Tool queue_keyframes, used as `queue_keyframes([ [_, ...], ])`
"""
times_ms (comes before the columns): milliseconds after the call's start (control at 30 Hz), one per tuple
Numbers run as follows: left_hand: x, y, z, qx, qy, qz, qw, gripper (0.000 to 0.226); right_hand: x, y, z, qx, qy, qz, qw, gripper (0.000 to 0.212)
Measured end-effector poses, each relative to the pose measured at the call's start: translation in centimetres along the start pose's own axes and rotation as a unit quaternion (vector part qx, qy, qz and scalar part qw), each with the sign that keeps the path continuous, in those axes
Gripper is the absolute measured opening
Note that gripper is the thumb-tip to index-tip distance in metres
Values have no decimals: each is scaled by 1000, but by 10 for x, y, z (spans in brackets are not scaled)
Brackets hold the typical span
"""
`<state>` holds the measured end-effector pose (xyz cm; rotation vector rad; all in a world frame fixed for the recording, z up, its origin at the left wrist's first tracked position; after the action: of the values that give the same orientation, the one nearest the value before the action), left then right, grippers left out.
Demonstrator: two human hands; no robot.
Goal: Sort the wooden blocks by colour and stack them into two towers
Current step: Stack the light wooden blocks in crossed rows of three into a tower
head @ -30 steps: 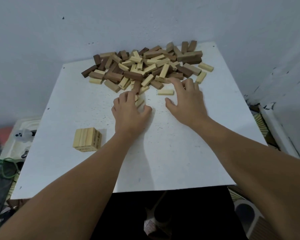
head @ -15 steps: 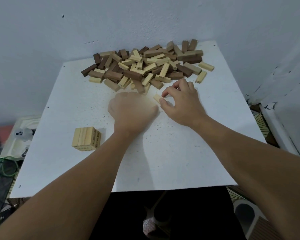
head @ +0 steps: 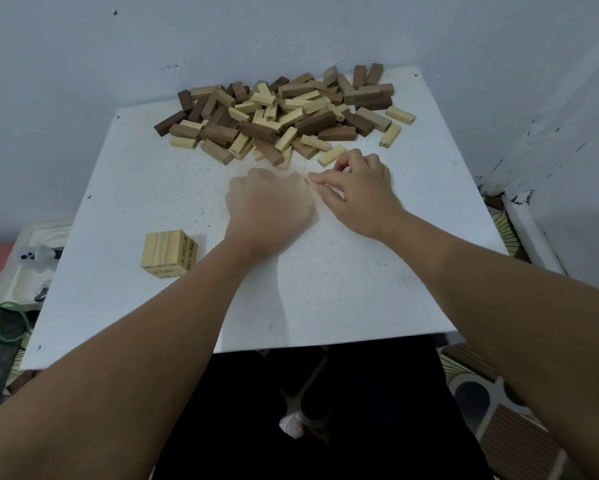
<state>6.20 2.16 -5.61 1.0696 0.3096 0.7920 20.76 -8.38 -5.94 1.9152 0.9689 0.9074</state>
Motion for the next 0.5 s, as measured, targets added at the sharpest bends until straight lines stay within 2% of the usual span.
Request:
queue_keyframes([
  [100,-10,1,5,3,-22,-38,999,71,-20,5,0,-8,-16,-4,1000,34],
  [267,-46,-7,20,17,-101,-66,992,64,-65,17,8,3,-51,13,999,26],
  [400,-67,-5,28,9,-185,-3,983,65,-88,21,13,20,-71,32,997,30],
  [500,-69,-3,28,9,-188,12,982,68,-83,20,12,17,-84,18,996,41],
])
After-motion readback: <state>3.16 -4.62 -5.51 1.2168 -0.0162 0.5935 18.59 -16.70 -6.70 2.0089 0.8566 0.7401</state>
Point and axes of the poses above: each hand's wrist, its own x-axis towards the middle knuckle, its own y-axis out of the back of the hand, z = x × y, the point moved 6 cm from there along x, towards the middle knuckle, and after that the axes turned 1 degree about y, right-handed, at the moved point
